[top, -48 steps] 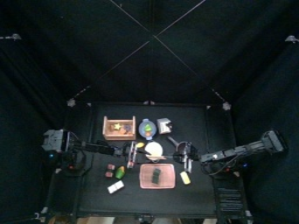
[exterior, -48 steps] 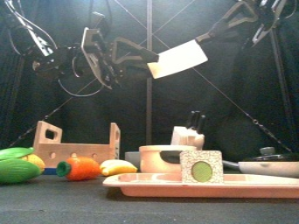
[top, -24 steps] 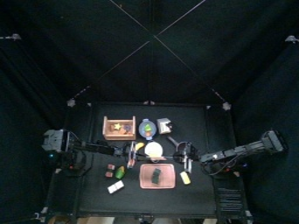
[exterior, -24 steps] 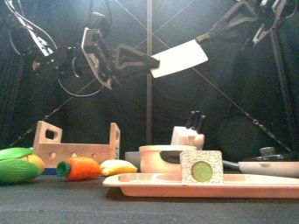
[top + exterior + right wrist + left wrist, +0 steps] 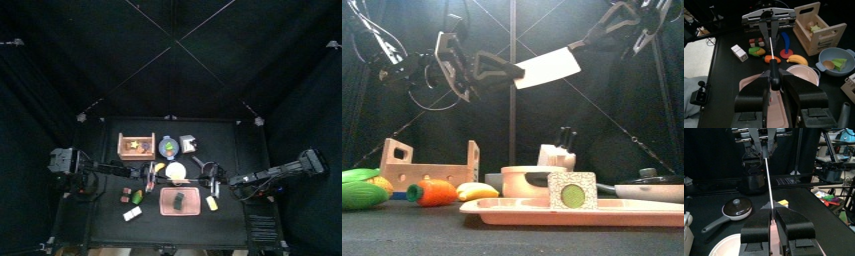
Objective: Grab cleaver with other hand
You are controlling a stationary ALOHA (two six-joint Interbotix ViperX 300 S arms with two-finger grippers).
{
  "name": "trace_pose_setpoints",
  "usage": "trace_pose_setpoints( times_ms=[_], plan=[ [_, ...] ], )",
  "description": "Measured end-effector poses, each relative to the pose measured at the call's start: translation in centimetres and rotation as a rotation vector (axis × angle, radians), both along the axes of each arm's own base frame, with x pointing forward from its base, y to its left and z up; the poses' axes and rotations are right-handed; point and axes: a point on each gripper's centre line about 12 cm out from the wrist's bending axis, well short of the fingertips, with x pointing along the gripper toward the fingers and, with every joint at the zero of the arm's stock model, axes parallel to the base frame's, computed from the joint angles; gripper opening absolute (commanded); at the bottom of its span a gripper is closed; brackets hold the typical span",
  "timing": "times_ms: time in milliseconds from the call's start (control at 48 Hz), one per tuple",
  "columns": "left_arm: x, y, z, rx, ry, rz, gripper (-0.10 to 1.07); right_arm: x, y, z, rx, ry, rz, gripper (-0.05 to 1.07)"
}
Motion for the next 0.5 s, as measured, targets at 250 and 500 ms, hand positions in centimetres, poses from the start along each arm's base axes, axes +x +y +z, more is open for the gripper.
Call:
trace_pose_setpoints(
  times_ms=[250, 500],
  plan=[
    [0.0, 0.0, 0.0, 0.0, 0.0, 0.0, 0.46, 0.02, 0.01, -0.06, 0.004, 0.003, -0.001, 0.77],
    [-0.14, -0.01, -0.19, -0.002, 0.006, 0.0, 0.46, -0.04, 0.05, -0.14, 0.039, 0.009, -0.009, 0.77]
  ],
)
